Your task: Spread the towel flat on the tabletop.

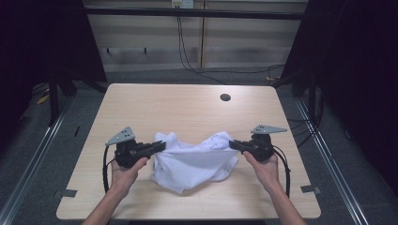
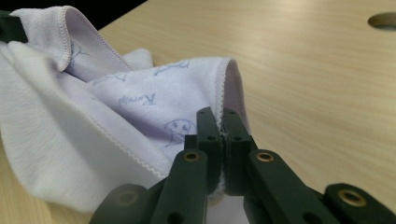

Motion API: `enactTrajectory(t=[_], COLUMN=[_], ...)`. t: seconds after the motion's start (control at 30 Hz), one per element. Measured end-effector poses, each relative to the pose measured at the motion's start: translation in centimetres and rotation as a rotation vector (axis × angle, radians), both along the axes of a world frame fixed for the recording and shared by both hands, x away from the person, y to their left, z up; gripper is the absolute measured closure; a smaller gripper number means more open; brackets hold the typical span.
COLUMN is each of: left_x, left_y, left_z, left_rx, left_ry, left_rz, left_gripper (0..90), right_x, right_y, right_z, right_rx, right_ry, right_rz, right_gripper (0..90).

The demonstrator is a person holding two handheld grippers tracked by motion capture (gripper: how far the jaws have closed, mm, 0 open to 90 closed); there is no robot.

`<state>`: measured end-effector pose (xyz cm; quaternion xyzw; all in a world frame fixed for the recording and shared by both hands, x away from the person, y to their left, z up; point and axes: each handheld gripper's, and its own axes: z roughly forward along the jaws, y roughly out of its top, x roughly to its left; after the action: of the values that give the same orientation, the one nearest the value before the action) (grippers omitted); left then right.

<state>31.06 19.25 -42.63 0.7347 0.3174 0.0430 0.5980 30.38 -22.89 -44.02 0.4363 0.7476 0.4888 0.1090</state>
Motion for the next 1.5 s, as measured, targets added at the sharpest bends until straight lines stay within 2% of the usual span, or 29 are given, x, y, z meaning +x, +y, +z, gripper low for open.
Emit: enactTrajectory(t=[0.1, 0.17, 0.2, 0.23, 0.27, 0.33, 0.37, 0.4, 0.43, 0.5, 0.57, 0.67, 0.77, 0.8, 0.87, 1.0, 1.03, 1.07, 1.1, 1.13, 1.2, 1.23, 1.27, 1.3, 1.37, 1.4, 1.43, 1.47, 1.5], left_x=[0.0, -0.1, -0.1, 0.3, 0.5, 1.5, 2.4, 2.4, 3.4, 4.3, 4.7, 6.3, 7.0, 7.7, 8.5, 8.0, 8.0, 6.9, 6.9, 6.1, 4.2, 4.2, 3.5, 2.5, 1.3, 1.3, 0.5, -0.8, -0.8], left_y=[0.7, 0.8, 0.8, 0.5, 0.3, 0.2, 0.5, 0.5, 0.6, 0.6, 0.6, 1.0, 0.9, 0.7, 0.6, 0.5, 0.5, 0.3, 0.3, 0.0, -0.2, -0.2, -0.3, -0.6, -1.1, -1.1, -1.3, -1.6, -1.6], left_z=[0.8, 2.2, 2.2, 3.2, 3.8, 5.7, 7.0, 7.0, 8.6, 10.0, 10.7, 13.1, 14.4, 15.7, 17.2, 19.4, 19.4, 19.5, 19.5, 19.1, 16.2, 16.2, 14.8, 11.8, 8.2, 8.2, 6.2, 3.6, 3.6], left_rx=[-0.023, -0.028, -0.028, -0.062, -0.065, -0.067, -0.063, -0.063, -0.05, -0.023, -0.024, -0.044, -0.046, -0.035, -0.037, -0.093, -0.093, -0.064, -0.064, -0.028, -0.003, -0.003, 0.0, 0.006, 0.014, 0.014, 0.021, 0.032, 0.032], left_ry=[-0.012, -0.067, -0.067, -0.071, -0.078, -0.114, -0.133, -0.133, -0.153, -0.173, -0.176, -0.205, -0.221, -0.235, -0.239, -0.284, -0.284, -0.316, -0.316, -0.33, -0.303, -0.303, -0.281, -0.226, -0.138, -0.138, -0.089, -0.044, -0.044], left_rz=[0.018, 0.043, 0.043, 0.047, 0.051, 0.074, 0.085, 0.085, 0.07, 0.089, 0.101, 0.139, 0.153, 0.16, 0.156, 0.141, 0.141, 0.112, 0.112, 0.099, 0.032, 0.032, 0.009, -0.031, -0.08, -0.08, -0.114, -0.141, -0.141], left_gripper=[86.7, 86.6, 86.6, 86.6, 86.7, 86.7, 86.6, 86.5, 86.1, 85.7, 85.8, 85.9, 85.9, 85.9, 85.7, 85.6, 85.8, 85.8, 85.8, 85.8, 85.7, 85.7, 85.7, 85.8, 85.8, 85.7, 85.7, 85.2, 85.2], right_x=[0.1, 0.4, 0.4, 0.5, 0.9, 1.5, 1.9, 1.9, 2.2, 2.7, 3.0, 4.5, 5.5, 6.8, 7.9, 9.3, 9.2, 8.8, 8.8, 8.4, 6.6, 5.9, 5.4, 5.0, 3.8, 3.8, 3.3, 2.1, 1.7], right_y=[-0.2, -0.4, -0.4, -0.2, 0.1, 0.1, -0.1, -0.1, -0.2, 0.1, 0.3, 1.0, 1.1, 1.2, 1.1, 0.6, 0.5, 0.2, 0.2, 0.1, -0.6, -0.8, -1.1, -1.3, -1.9, -1.9, -2.2, -2.7, -2.8], right_z=[0.9, 3.0, 3.0, 3.4, 4.3, 5.5, 7.4, 7.4, 9.1, 11.1, 12.1, 15.6, 16.9, 18.4, 19.4, 21.2, 21.5, 21.7, 21.7, 21.7, 19.5, 18.3, 16.9, 15.7, 12.5, 12.5, 10.9, 7.4, 6.3], right_rx=[0.011, 0.05, 0.05, 0.036, 0.023, 0.045, 0.077, 0.077, 0.101, 0.098, 0.097, 0.093, 0.085, 0.084, 0.088, 0.114, 0.123, 0.145, 0.145, 0.156, 0.139, 0.126, 0.122, 0.114, 0.103, 0.103, 0.097, 0.091, 0.073], right_ry=[-0.021, -0.072, -0.072, -0.083, -0.096, -0.108, -0.14, -0.14, -0.171, -0.209, -0.225, -0.281, -0.297, -0.301, -0.31, -0.344, -0.36, -0.382, -0.382, -0.388, -0.385, -0.367, -0.344, -0.32, -0.255, -0.255, -0.227, -0.165, -0.147], right_rz=[-0.008, -0.02, -0.02, -0.02, -0.026, -0.04, -0.054, -0.054, -0.063, -0.082, -0.085, -0.12, -0.134, -0.157, -0.166, -0.178, -0.172, -0.166, -0.166, -0.157, -0.116, -0.102, -0.082, -0.069, -0.044, -0.044, -0.036, -0.012, -0.008], right_gripper=[88.6, 88.6, 88.6, 88.6, 88.6, 88.6, 88.7, 88.7, 88.6, 88.6, 88.6, 88.5, 88.5, 88.5, 88.5, 88.5, 88.6, 88.6, 88.6, 88.6, 88.7, 88.7, 88.7, 88.7, 88.8, 88.8, 88.8, 88.8, 88.8])
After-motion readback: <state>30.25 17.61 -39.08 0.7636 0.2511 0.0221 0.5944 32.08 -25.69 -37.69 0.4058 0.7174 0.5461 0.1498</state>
